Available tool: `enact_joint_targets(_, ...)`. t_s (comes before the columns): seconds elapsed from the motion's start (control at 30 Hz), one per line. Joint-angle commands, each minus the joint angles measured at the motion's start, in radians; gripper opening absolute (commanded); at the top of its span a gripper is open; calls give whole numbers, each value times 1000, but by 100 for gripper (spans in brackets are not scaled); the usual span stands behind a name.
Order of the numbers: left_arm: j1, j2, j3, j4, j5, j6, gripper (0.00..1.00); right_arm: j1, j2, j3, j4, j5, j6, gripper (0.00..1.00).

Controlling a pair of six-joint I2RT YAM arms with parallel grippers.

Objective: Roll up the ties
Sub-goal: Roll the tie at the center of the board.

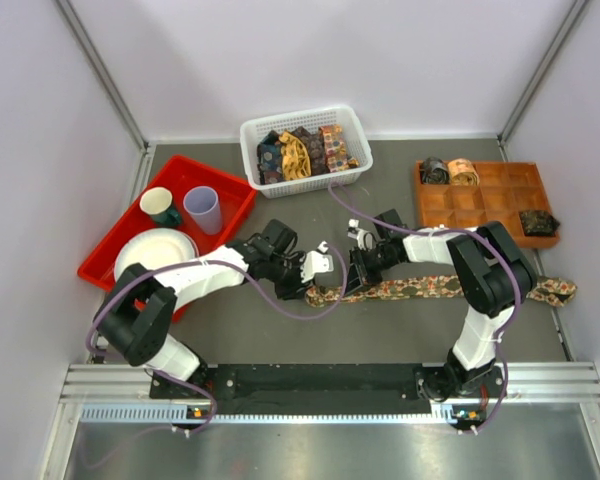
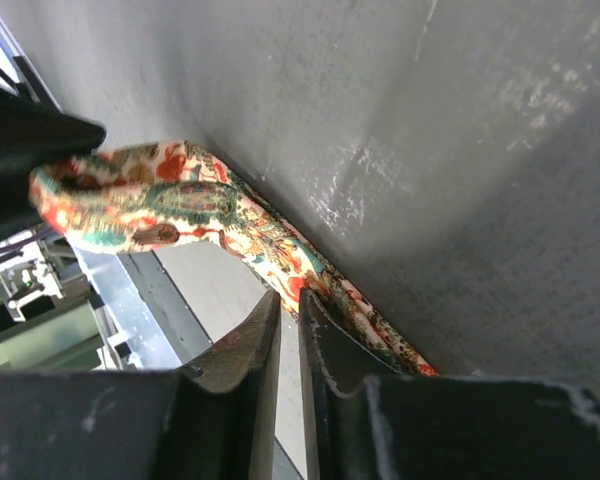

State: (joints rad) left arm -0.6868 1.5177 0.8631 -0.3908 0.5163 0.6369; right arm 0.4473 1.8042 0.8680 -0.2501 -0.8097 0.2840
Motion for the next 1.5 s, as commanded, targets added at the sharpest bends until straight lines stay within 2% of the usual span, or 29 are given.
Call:
enact_joint_targets(0.0,-26,8,73,23,22,-65,35,11,-46,43,-35,-5,-37,17)
enact_joint_targets(0.07,-39,19,97,33,18,-72,35,8,-84,45,-52,-32,-42,20)
enact_joint_targets(0.17,-49,53,126,29,11,-72,35,-4,-138,43,-70,-69,-42,32)
enact_joint_targets(0.27,-60,88,148,36,11,-77,35,-16,-166,32,-68,-106,-42,44)
enact_joint_targets(0.3,-65,102,152,50,8,-80,35,-25,-178,20,-60,-115,-36,51)
enact_joint_targets(0.4,-85,131,171,66,-1,-86,35,-33,-187,2,-34,-154,-19,55)
enact_joint_targets(0.77,-112,225,240,83,-22,-92,40,-96,-132,-12,-40,-192,-60,56)
enact_joint_targets(1.1,-114,251,251,83,-4,-85,56,-94,-42,0,71,-223,18,54)
enact_joint_targets(1.47,-114,262,248,95,-9,-82,48,-61,4,2,64,-155,-3,46)
